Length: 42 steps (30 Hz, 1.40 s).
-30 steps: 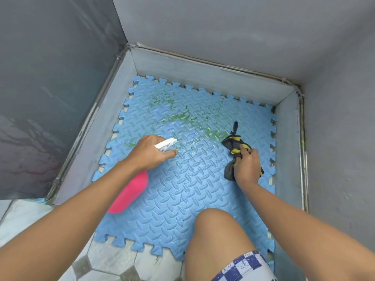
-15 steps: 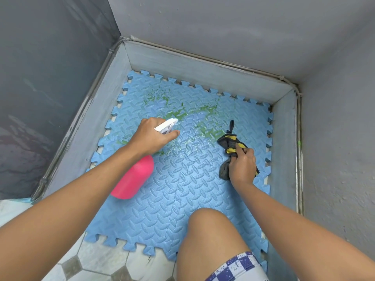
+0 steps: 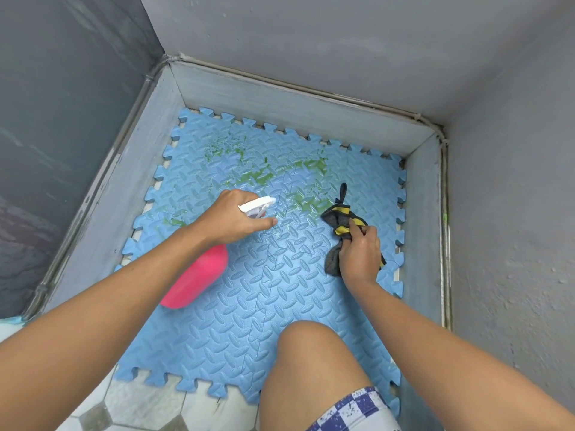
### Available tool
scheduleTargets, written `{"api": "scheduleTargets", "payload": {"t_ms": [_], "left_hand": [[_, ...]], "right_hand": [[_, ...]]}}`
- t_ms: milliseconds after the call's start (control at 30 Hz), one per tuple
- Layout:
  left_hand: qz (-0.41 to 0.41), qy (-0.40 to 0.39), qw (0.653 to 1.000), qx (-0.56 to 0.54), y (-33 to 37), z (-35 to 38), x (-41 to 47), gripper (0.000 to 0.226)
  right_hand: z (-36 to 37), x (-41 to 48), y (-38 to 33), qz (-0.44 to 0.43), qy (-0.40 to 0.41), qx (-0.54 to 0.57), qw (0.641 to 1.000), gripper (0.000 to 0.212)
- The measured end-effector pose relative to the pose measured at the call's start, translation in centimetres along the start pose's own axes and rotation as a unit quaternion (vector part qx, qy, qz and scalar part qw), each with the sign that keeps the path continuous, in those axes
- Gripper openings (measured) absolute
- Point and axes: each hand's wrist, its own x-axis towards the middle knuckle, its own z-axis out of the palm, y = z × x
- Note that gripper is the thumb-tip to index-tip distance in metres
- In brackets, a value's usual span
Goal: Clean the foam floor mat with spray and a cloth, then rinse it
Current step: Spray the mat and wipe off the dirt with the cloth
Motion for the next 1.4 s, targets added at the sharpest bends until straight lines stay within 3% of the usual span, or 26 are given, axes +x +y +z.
{"api": "scheduleTargets", "payload": {"t_ms": [200,300,467,533,667,767,867,933,1000,1067,1133,1167,1400], "left_hand": [[-0.016,0.028,0.999,-0.013,-0.3,0.1,-0.2,0.054],[-0.029,0.053,0.998,-0.037,-0.8,-0.5,-0.1,0.053],[-0.027,0.102,0.993,-0.045,-1.6,-1.0,-0.3,0.043],[-0.027,0.119,0.991,-0.047,-1.9,-1.0,-0.3,0.041],[-0.042,0.133,0.989,-0.052,-1.8,-1.1,-0.2,0.040],[-0.048,0.131,0.988,-0.059,-1.8,-1.2,0.1,0.043],[-0.060,0.126,0.988,-0.063,-2.0,-1.4,0.3,0.047],[-0.062,0.124,0.988,-0.062,-2.1,-1.5,0.4,0.048],[-0.062,0.127,0.988,-0.061,-2.3,-1.6,0.4,0.047],[-0.063,0.134,0.987,-0.063,-2.5,-1.8,0.3,0.043],[-0.069,0.139,0.986,-0.066,-2.5,-1.9,0.3,0.042],[-0.073,0.137,0.986,-0.064,-2.4,-2.0,0.4,0.044],[-0.056,0.143,0.988,-0.032,-2.1,-1.9,-0.1,0.054]], "right_hand": [[-1.1,1.2,0.6,0.038,-0.017,0.085,0.996,0.037],[-2.7,4.8,1.7,0.121,0.049,0.122,0.984,0.035],[-3.4,12.2,0.4,0.169,0.054,0.049,0.983,0.039],[-1.9,12.2,-2.9,0.108,0.040,0.026,0.993,0.043],[2.3,5.9,-9.2,-0.145,-0.033,-0.004,0.989,0.054],[2.5,1.5,-9.4,-0.288,-0.084,-0.034,0.953,0.050],[0.7,3.0,-6.1,-0.449,-0.130,-0.057,0.882,0.047],[-0.7,7.5,-3.9,-0.478,-0.131,-0.091,0.864,0.044],[-1.9,12.9,-2.5,-0.378,-0.090,-0.121,0.913,0.040],[-2.8,17.8,-1.5,-0.178,-0.018,-0.112,0.977,0.034],[-2.8,20.2,-1.4,0.023,0.037,-0.067,0.997,0.033],[-2.5,20.5,-1.8,0.074,0.047,-0.054,0.995,0.034],[-2.5,20.4,-3.2,0.126,0.037,-0.026,0.991,0.035]]}}
